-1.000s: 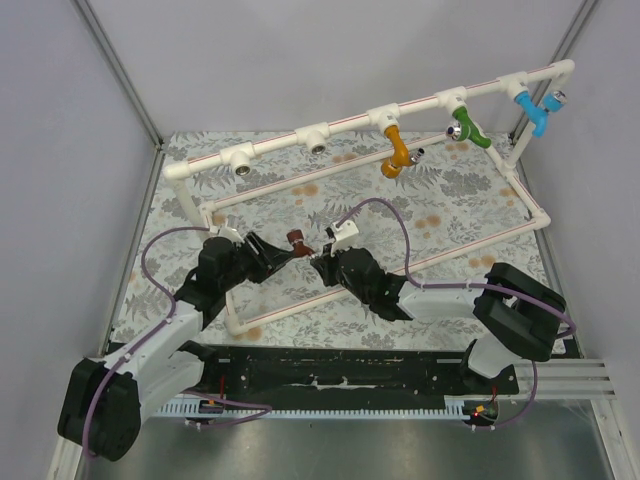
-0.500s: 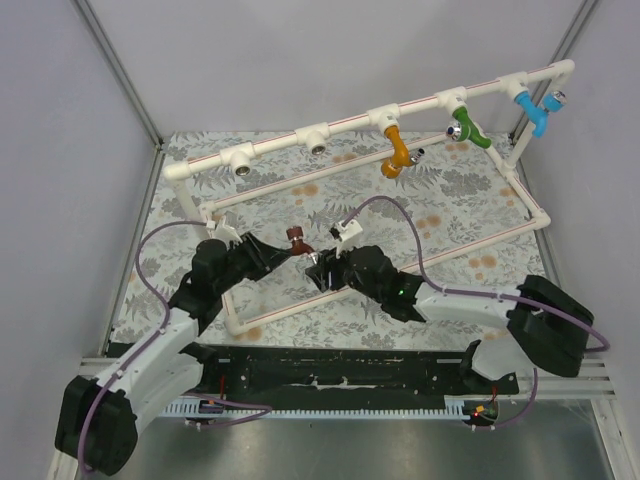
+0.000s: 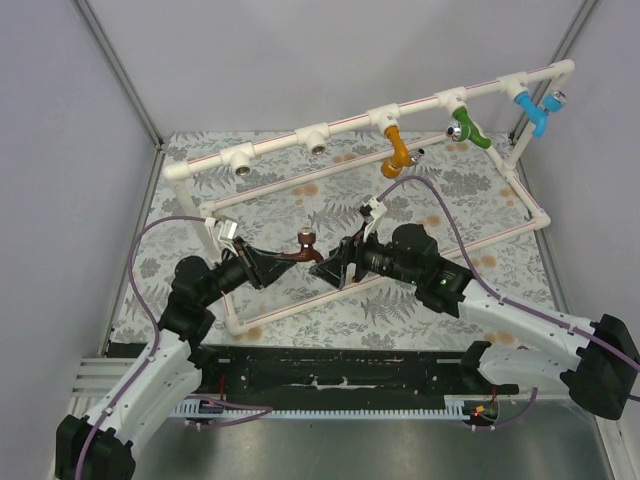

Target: Install the water faucets

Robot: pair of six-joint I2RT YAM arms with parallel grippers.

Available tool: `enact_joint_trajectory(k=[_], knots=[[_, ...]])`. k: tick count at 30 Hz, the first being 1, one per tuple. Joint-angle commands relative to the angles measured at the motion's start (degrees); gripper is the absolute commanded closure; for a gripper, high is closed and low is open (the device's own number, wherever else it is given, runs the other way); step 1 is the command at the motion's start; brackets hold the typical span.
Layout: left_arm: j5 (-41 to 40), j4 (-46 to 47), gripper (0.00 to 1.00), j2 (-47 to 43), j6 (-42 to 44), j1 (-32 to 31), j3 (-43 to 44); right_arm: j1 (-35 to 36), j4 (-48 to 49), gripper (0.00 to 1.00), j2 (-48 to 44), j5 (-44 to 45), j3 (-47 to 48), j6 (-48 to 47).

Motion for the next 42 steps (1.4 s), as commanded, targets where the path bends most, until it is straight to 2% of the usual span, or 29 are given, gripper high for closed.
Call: enact_joint_trajectory(k=[1,6,13,17,23,26,36,42], knots=[[8.27,7.98,0.98,-0.86,3.62,0.01,2.17,-0.14,-1.26,0.12,1.81,-6.03,6.05,2.42],[11.18,9.31,0.98,-1.29,2.74,0.01,3.31,-0.31,-2.39,0.13,3.4,-6.56,9.04,2.43],[9.95,12.12,0.98,-2.88,-0.07,0.01,3.4,-0.66,-2.49,0.17,4.63,-5.76,9.57,3.57],[9.51,14.92,0.98,-2.79,-2.44,0.01,3.05,-0.84,0.67,0.25,5.51,-8.57,9.75,5.76],[9.95,21.25,0.98,-0.77,-6.66,0.01,1.91,-0.93,9.71,0.47,8.05,-14.29,8.79,11.03],[10.04,22.76,0.98,-0.42,-7.54,0.01,1.82,-0.93,12.8,0.51,8.41,-15.08,8.52,12.27],[10.74,19.86,0.98,-2.0,-6.75,0.1,1.91,-3.04,10.08,0.46,5.07,-14.65,8.96,9.37],[10.74,19.59,0.98,-2.0,-6.84,0.01,2.26,-3.3,9.56,0.48,4.36,-16.13,9.57,9.02]])
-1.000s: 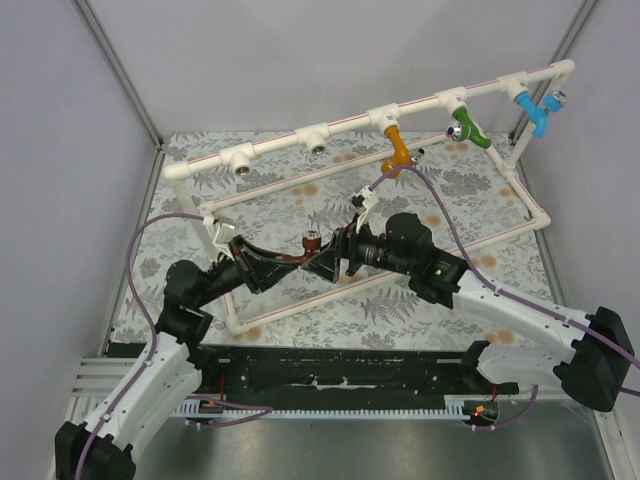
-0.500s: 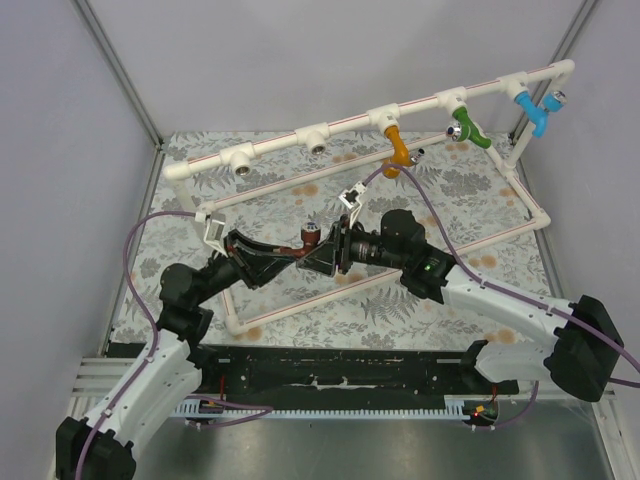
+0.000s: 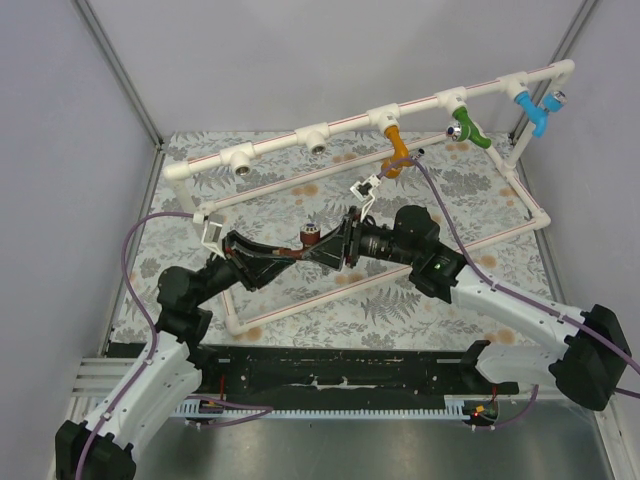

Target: Install the water faucets

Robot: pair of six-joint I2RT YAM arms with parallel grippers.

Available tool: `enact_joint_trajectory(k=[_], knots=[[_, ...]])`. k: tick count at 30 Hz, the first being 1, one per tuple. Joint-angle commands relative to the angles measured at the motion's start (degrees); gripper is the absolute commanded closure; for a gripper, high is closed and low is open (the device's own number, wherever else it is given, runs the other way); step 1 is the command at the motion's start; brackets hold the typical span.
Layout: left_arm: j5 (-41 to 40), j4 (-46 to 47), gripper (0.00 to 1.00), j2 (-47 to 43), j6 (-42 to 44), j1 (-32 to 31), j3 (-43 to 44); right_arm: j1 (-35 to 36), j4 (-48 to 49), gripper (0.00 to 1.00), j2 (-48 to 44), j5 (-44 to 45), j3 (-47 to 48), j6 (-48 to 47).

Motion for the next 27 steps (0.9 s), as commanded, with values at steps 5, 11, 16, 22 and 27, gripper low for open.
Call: enact_joint_trajectory(k=[5,11,16,22,27], knots=[[1.56,1.74,0.98,-0.47,-1.55,-0.1,1.54,-0.18,2.67,0.49,-0.73,-2.77,2.45,-0.62],[0.77,3.76,0.98,-0.29,-3.31,-0.1,1.1,-0.18,5.48,0.5,0.51,-3.91,1.92,1.22],[0.95,4.55,0.98,-0.12,-3.84,-0.1,1.19,-0.18,6.45,0.54,1.38,-4.17,1.83,1.75],[0.69,5.25,0.98,0.41,-4.1,-0.19,1.1,-0.18,6.45,0.6,2.44,-5.05,2.36,1.67],[0.51,4.56,0.98,0.59,-3.4,-0.19,1.71,-0.26,5.14,0.93,3.49,-6.11,3.68,0.27]])
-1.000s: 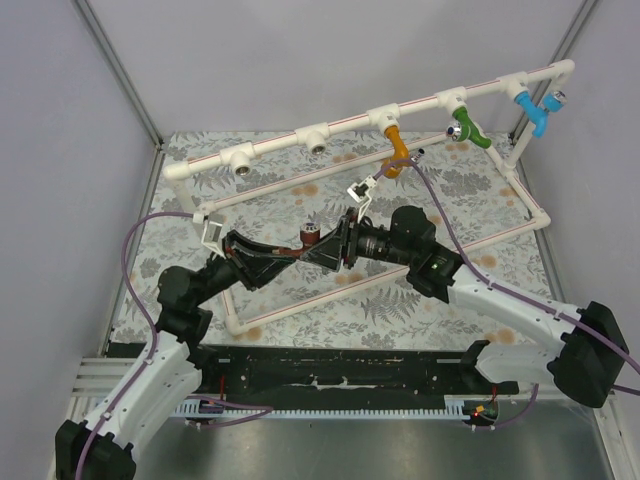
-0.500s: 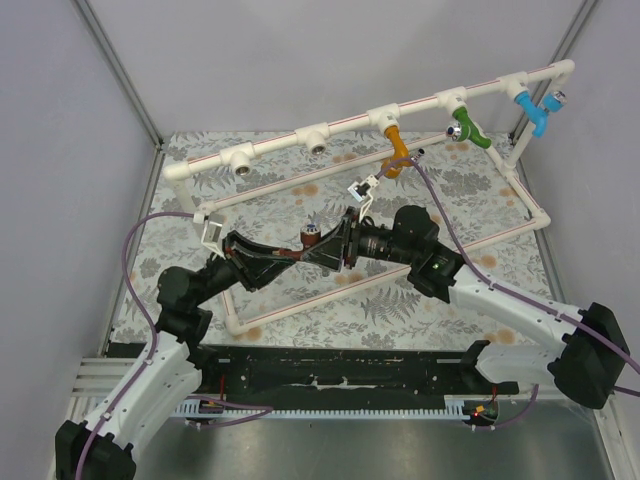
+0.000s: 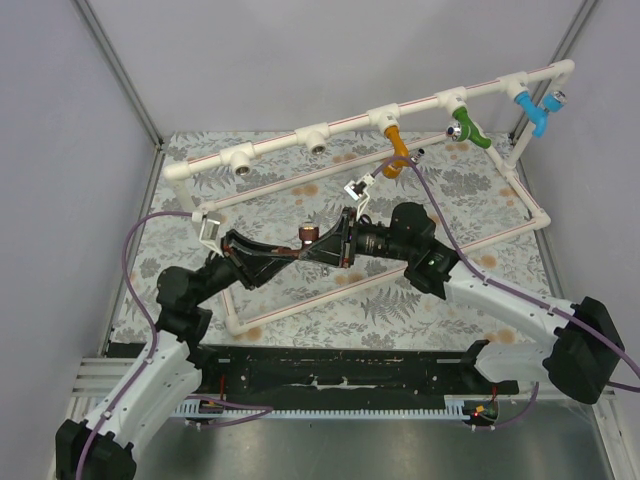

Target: Install the water faucets

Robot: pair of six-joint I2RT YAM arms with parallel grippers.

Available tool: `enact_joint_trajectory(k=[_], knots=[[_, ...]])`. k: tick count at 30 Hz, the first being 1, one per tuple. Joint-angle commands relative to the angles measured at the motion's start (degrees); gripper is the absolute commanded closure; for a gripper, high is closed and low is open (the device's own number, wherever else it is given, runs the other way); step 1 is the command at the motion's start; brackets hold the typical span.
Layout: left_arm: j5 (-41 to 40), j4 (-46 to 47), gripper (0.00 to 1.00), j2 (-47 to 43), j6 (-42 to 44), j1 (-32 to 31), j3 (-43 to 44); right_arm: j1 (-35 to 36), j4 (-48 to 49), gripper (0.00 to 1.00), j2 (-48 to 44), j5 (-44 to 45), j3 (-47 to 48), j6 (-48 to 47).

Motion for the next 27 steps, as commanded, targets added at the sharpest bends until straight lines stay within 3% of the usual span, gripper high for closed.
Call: enact_joint_trajectory(k=[1,3,6,9,11,16,20,23,27], knots=[[-0.19,1.06,0.98,-0.57,1.14,-0.3,2.15,0.28,-0.19,1.0,0.94,-0.65,3.46,-1.74],[-1.5,-5.68,0.87,-1.89,5.96,-0.21,3.73,0.28,-3.09,1.0,0.15,1.89,3.64,-4.55],[-6.24,-21.58,0.57,-4.96,17.03,-0.3,8.55,0.28,-8.54,1.0,-2.66,8.48,3.38,-11.4],[-15.27,-35.82,0.32,-7.34,26.27,-0.3,13.73,0.28,-15.99,1.0,-4.6,15.59,4.86,-18.96],[-21.87,-44.44,0.22,-8.13,31.71,-0.21,17.34,0.28,-23.37,1.0,-4.78,19.55,7.4,-25.28],[-42.94,-59.4,0.12,-10.76,39.99,-0.3,25.25,0.28,-29.12,1.0,-6.53,26.33,8.65,-33.13],[-61.06,-63.03,0.1,-12.79,43.08,-0.3,25.98,0.28,-27.8,1.0,-8.29,30.2,7.33,-37.34],[-73.81,-58.93,0.08,-14.02,44.65,-0.21,21.42,0.28,-29.99,1.0,-7.68,33.09,7.94,-44.45],[-77.45,-44.87,0.04,-13.06,46.51,-0.3,13.86,0.2,-30.35,1.0,-6.45,36.35,9.17,-50.79]])
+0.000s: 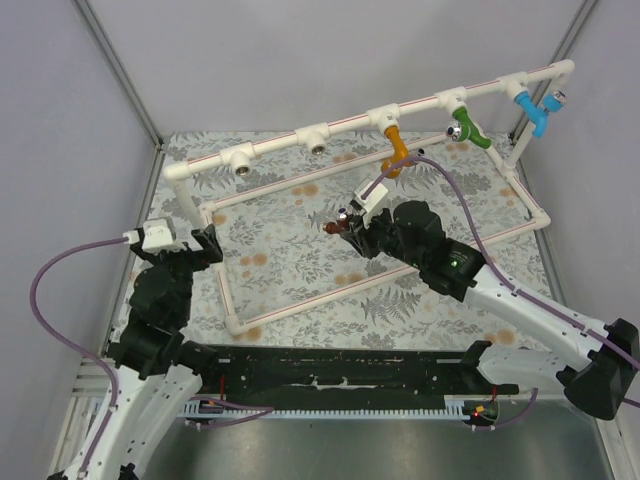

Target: Install the water faucets

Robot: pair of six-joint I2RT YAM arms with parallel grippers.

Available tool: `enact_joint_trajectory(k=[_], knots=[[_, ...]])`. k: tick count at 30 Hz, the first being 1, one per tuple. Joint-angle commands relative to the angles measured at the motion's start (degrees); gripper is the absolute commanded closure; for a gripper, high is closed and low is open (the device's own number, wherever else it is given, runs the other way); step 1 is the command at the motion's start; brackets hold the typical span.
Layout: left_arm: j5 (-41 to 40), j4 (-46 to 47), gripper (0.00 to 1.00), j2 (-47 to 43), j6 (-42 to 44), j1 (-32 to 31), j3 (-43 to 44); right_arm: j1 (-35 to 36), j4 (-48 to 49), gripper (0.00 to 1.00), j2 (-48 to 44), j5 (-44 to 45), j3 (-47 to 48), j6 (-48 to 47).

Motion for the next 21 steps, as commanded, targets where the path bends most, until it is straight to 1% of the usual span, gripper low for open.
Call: enact_joint_trajectory(k=[1,3,5,7,8,10,12,14,15,17,18,21], knots=[[-12.19,12.96,0.03,2.59,5.31,0.07,-7.07,-0.02,0.38,1.0,0.7,6.11,3.23,-10.97],[-11.92,17.54,0.02,5.49,5.74,-0.01,-8.48,-0.02,1.25,1.0,0.88,6.72,3.84,-11.77],[-14.89,26.3,0.0,8.21,6.44,0.07,-10.76,-0.02,3.09,1.0,0.44,6.38,3.59,-12.3],[-15.61,35.96,0.0,10.85,10.12,0.16,-13.83,-0.02,7.65,1.0,-0.35,6.46,1.66,-12.57],[-15.7,40.28,0.0,12.43,11.18,0.34,-14.63,-0.02,8.29,1.0,-0.87,6.46,1.13,-12.83],[-15.87,46.27,0.0,16.9,12.86,0.86,-15.08,-0.02,11.97,1.0,-1.67,6.38,0.33,-13.62],[-16.58,48.49,0.0,20.86,12.17,2.35,-14.03,-0.02,13.04,1.0,-1.93,6.99,0.07,-15.63],[-14.31,48.67,0.01,23.6,10.59,4.63,-12.89,-0.02,13.82,1.0,-1.85,8.91,0.59,-16.43],[-12.99,49.37,0.03,24.13,10.06,5.43,-12.71,-0.02,14.35,1.0,-1.59,9.88,0.86,-17.22],[-10.18,50.52,0.12,24.66,10.23,6.75,-12.71,-0.02,14.18,1.0,-1.23,10.07,1.73,-19.41],[-9.03,50.61,0.14,24.57,10.32,7.28,-12.62,0.06,14.18,1.0,-1.06,10.24,2.17,-20.47],[-5.6,49.29,0.3,23.87,11.37,7.46,-12.35,0.33,16.98,1.0,-0.88,10.94,2.01,-23.98]])
